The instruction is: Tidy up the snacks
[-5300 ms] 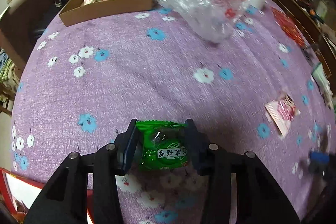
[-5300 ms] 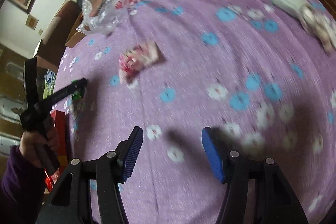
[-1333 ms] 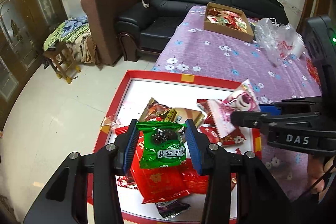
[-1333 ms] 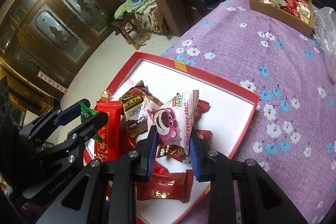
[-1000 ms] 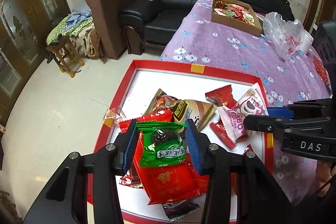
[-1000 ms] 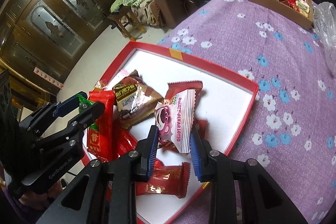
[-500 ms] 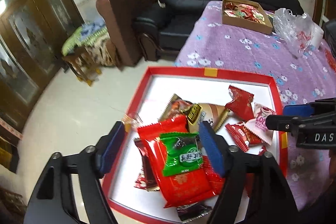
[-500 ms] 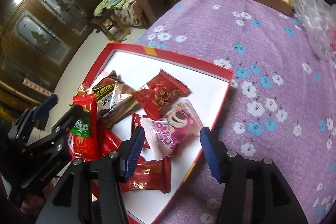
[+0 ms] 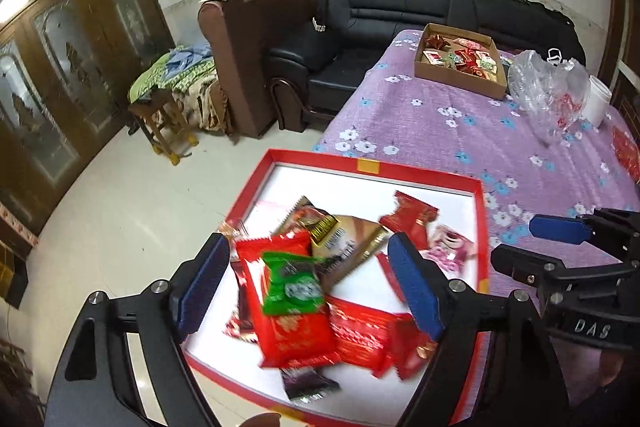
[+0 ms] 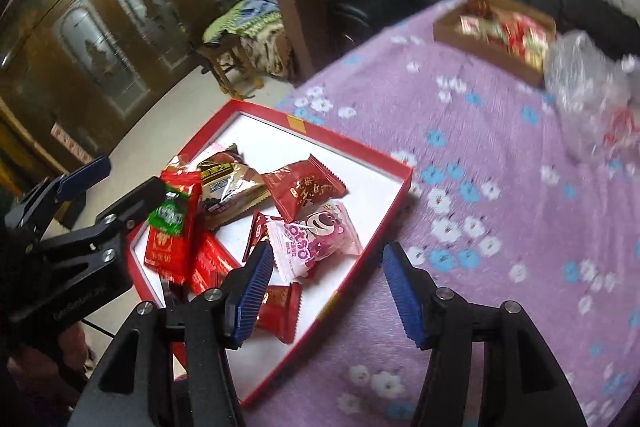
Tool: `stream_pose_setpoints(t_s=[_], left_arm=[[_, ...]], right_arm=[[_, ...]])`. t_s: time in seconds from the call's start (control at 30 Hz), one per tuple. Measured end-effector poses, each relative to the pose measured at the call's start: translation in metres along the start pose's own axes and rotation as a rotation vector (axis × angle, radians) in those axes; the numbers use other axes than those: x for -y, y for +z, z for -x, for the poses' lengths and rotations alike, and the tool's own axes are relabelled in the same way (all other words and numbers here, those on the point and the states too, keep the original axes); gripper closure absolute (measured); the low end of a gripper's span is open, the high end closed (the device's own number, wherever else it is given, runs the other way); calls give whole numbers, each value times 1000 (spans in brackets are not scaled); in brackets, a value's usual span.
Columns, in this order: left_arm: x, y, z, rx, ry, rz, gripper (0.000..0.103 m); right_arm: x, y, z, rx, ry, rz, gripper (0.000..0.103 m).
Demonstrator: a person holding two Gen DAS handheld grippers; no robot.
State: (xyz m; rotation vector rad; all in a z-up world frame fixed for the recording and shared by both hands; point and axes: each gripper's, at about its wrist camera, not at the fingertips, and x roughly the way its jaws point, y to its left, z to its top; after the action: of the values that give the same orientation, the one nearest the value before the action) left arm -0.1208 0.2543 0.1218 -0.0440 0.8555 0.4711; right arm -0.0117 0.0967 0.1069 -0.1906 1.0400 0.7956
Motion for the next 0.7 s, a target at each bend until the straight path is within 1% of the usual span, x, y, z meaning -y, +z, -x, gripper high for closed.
stream_pose_setpoints(t_s=[0.13, 0.3, 0.53, 0.7], left_arm=[[7, -4, 13, 0, 29, 18, 21], [9, -12, 25, -24, 54, 73, 21], [16, -26, 39, -46, 95, 92, 21], [12, -33, 46, -66, 117, 120, 21]], right_arm=[[-7, -6, 12, 36, -8, 82, 39], [-15, -22, 22, 46, -12, 176, 39], [-21, -35, 29, 49, 26, 228, 39], [-29, -41, 32, 50, 58, 262, 39]])
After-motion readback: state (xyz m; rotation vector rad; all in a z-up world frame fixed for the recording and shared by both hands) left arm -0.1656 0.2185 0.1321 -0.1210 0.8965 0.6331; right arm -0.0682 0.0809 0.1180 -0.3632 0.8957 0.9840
